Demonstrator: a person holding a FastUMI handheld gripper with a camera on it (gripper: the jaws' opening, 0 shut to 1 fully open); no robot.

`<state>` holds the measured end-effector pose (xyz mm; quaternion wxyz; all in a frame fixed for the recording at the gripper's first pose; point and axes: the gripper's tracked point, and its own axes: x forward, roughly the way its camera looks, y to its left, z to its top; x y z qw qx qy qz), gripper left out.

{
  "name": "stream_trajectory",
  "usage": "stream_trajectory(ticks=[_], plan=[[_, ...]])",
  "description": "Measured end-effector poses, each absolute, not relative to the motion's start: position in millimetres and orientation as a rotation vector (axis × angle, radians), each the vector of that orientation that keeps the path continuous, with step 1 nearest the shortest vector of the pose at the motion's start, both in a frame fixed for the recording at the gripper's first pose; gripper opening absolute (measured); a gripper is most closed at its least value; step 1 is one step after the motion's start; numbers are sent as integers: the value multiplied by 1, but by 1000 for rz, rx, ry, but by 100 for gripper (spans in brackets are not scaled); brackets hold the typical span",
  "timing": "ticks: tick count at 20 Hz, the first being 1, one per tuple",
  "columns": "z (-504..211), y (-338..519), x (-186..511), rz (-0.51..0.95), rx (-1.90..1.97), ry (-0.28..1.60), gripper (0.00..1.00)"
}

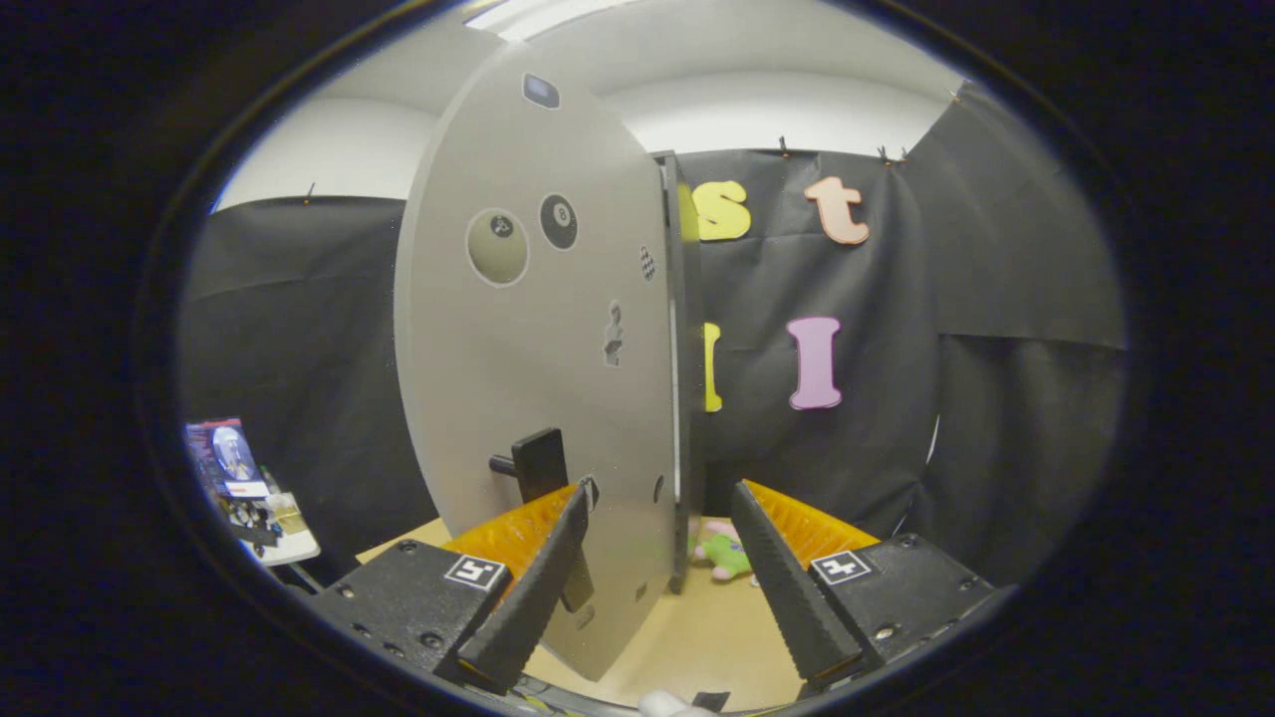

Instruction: Open the shoe cabinet door, grab the shoes and put them into the shoe cabinet, then close the shoe cabinet door.

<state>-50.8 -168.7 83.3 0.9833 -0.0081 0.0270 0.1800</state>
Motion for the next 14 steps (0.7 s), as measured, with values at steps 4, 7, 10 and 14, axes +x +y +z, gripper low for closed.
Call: stream_trajectory(ticks=[4, 7, 10, 14], plan=[[81, -131, -53, 338, -2, 57, 97], [81, -100, -51, 321, -11, 56, 97], [75, -66, -47, 311, -15, 64, 96], [65, -10, -34, 353, -4, 83, 97]])
